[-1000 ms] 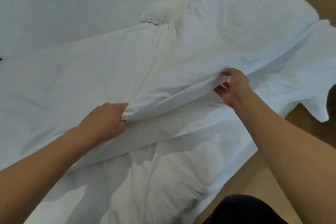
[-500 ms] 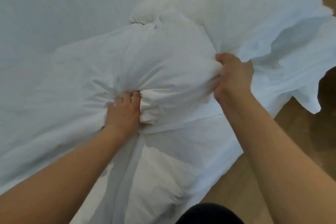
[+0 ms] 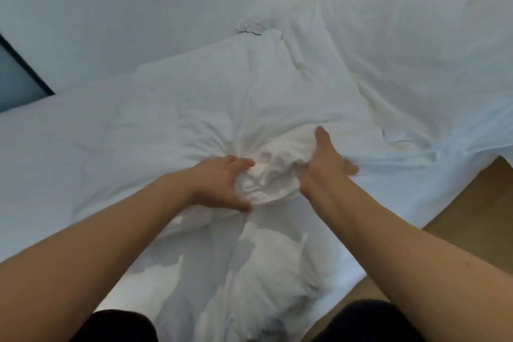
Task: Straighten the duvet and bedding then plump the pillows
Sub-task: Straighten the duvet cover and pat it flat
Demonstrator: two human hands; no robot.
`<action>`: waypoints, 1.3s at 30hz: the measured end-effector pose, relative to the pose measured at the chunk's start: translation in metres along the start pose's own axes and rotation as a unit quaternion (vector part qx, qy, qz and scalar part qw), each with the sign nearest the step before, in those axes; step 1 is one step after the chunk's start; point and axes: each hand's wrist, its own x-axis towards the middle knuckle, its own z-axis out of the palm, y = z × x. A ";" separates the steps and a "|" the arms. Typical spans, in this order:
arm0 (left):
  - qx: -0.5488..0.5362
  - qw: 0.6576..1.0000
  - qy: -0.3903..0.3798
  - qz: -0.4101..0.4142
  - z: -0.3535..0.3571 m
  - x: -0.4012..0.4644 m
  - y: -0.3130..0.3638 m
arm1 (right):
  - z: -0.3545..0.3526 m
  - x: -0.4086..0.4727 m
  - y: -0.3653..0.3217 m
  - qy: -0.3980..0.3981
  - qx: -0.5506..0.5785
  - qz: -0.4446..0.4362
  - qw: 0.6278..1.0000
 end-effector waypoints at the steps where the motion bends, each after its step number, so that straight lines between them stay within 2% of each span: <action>1: -0.089 0.996 -0.004 -0.018 -0.011 -0.014 -0.015 | 0.018 -0.020 0.021 -0.029 -0.073 0.005 0.997; 2: -0.146 0.987 0.047 -0.051 -0.018 -0.026 -0.034 | 0.035 -0.044 0.043 -0.081 -0.125 0.019 0.989; 3: -0.155 0.974 0.131 -0.103 -0.022 -0.037 -0.054 | 0.050 -0.072 0.064 -0.158 -0.185 0.036 0.969; 5: -0.128 0.916 0.268 -0.268 -0.016 -0.059 -0.102 | 0.073 -0.123 0.099 -0.315 -0.333 0.021 0.888; 6: -0.162 0.876 0.287 -0.353 -0.010 -0.072 -0.124 | 0.083 -0.138 0.111 -0.336 -0.399 -0.039 0.852; 7: -0.241 0.829 0.275 -0.422 -0.003 -0.086 -0.145 | 0.093 -0.149 0.116 -0.318 -0.461 -0.130 0.818; 8: -0.345 0.780 0.239 -0.464 0.007 -0.099 -0.165 | 0.101 -0.153 0.118 -0.286 -0.497 -0.237 0.785; 9: -0.440 0.742 0.188 -0.470 0.015 -0.111 -0.184 | 0.111 -0.153 0.120 -0.284 -0.504 -0.342 0.741; 10: -0.515 0.719 0.128 -0.448 0.021 -0.122 -0.199 | 0.118 -0.149 0.120 -0.316 -0.507 -0.438 0.672; 11: -0.565 0.711 0.076 -0.411 0.023 -0.130 -0.212 | 0.125 -0.141 0.124 -0.363 -0.535 -0.490 0.585; 13: -0.612 0.717 0.044 -0.331 0.017 -0.135 -0.234 | 0.131 -0.122 0.136 -0.426 -0.659 -0.477 0.396; 15: -0.621 0.723 0.081 -0.292 -0.002 -0.120 -0.253 | 0.135 -0.099 0.152 -0.407 -0.773 -0.434 0.222; 16: -0.638 0.711 0.101 -0.278 -0.015 -0.109 -0.260 | 0.136 -0.091 0.159 -0.384 -0.795 -0.441 0.158; 17: -0.656 0.697 0.121 -0.263 -0.026 -0.097 -0.268 | 0.140 -0.084 0.164 -0.360 -0.805 -0.459 0.110; 18: -0.667 0.686 0.146 -0.251 -0.034 -0.084 -0.277 | 0.145 -0.077 0.170 -0.336 -0.804 -0.484 0.078; 19: -0.664 0.684 0.171 -0.250 -0.039 -0.071 -0.287 | 0.151 -0.072 0.175 -0.310 -0.804 -0.504 0.061; 22: -0.646 0.676 0.221 -0.275 -0.034 -0.029 -0.313 | 0.166 -0.065 0.194 -0.252 -0.822 -0.509 0.048; 24: -0.683 0.646 0.197 -0.279 -0.029 -0.001 -0.326 | 0.172 -0.064 0.206 -0.235 -0.838 -0.491 0.032; 26: -0.719 0.630 0.135 -0.259 -0.032 0.021 -0.331 | 0.171 -0.057 0.216 -0.246 -0.834 -0.494 0.027; 28: -0.727 0.632 0.095 -0.251 -0.037 0.044 -0.337 | 0.162 -0.044 0.224 -0.276 -0.785 -0.553 0.043; 30: -0.697 0.650 0.094 -0.287 -0.043 0.070 -0.334 | 0.157 -0.027 0.223 -0.313 -0.734 -0.597 0.086; 32: -0.675 0.667 0.136 -0.284 -0.051 0.089 -0.325 | 0.164 -0.019 0.214 -0.340 -0.710 -0.606 0.117; 35: -0.650 0.673 0.223 -0.273 -0.078 0.090 -0.325 | 0.196 -0.030 0.195 -0.347 -0.683 -0.633 0.113; 37: -0.605 0.701 0.261 -0.275 -0.107 0.074 -0.341 | 0.224 -0.045 0.187 -0.340 -0.675 -0.643 0.118; 39: -0.614 0.680 0.301 -0.265 -0.140 0.049 -0.364 | 0.257 -0.071 0.189 -0.344 -0.674 -0.640 0.135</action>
